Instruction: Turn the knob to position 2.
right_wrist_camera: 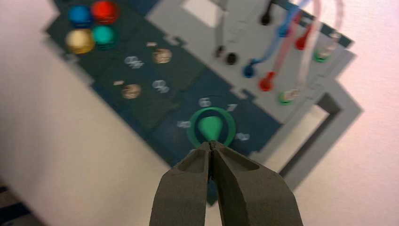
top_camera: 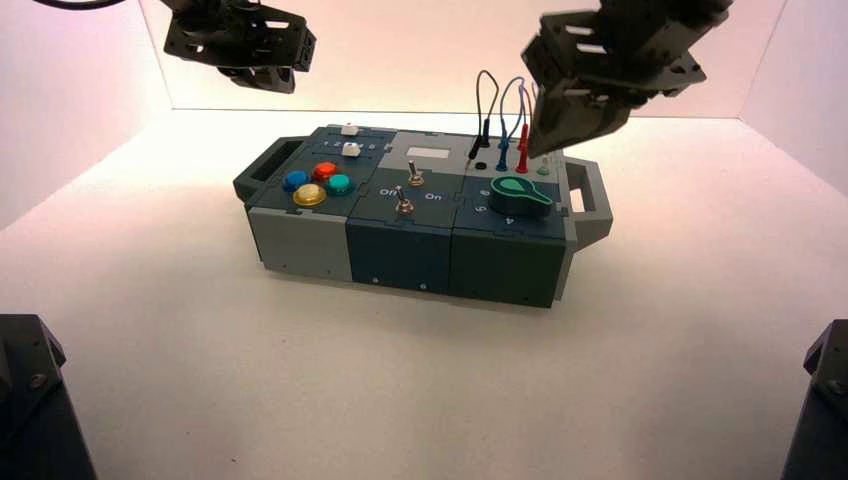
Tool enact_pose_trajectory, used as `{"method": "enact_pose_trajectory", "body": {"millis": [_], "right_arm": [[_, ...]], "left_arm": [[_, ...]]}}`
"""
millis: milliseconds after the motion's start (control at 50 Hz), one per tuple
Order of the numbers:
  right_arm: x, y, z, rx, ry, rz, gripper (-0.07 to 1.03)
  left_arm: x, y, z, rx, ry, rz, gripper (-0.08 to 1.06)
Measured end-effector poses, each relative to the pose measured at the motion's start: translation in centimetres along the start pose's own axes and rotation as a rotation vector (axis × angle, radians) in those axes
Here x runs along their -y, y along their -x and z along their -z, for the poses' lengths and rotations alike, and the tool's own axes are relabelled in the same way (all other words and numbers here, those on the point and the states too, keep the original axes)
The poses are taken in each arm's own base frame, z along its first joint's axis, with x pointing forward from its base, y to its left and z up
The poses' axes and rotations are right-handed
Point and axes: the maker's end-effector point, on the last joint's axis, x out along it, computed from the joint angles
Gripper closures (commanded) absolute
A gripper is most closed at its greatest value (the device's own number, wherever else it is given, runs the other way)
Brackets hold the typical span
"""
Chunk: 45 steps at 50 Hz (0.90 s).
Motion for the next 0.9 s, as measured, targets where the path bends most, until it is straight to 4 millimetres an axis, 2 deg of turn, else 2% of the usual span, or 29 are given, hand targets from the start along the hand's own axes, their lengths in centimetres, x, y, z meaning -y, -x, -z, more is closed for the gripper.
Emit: {"method": "enact_pose_trajectory", "body": {"millis": [100,400,700,900], "right_arm": [[-0.8,0.7,0.3,0.014,-0.013,-0.029,0.99],[-0.8,1.8,2.2,0.024,-0.060,-0.048,0.99],[-0.6,1.1,3.3,-0.021,-0.076,-0.042,0.99],[-0.4,-0.1,4.4,-0.082,-0.084,-0.028,0.99]], "left_arm": [[0.0,0.0,0.0,-0.001,0.000,0.001,1.00],[0.0,0.0,0.1,-0.009,0.000,0.002,1.00],[0.0,-0.2,0.4,-0.020,0.001,0.002,1.00],[0.0,-0.2,0.6,-0.023,0.001,0.002,1.01]]}}
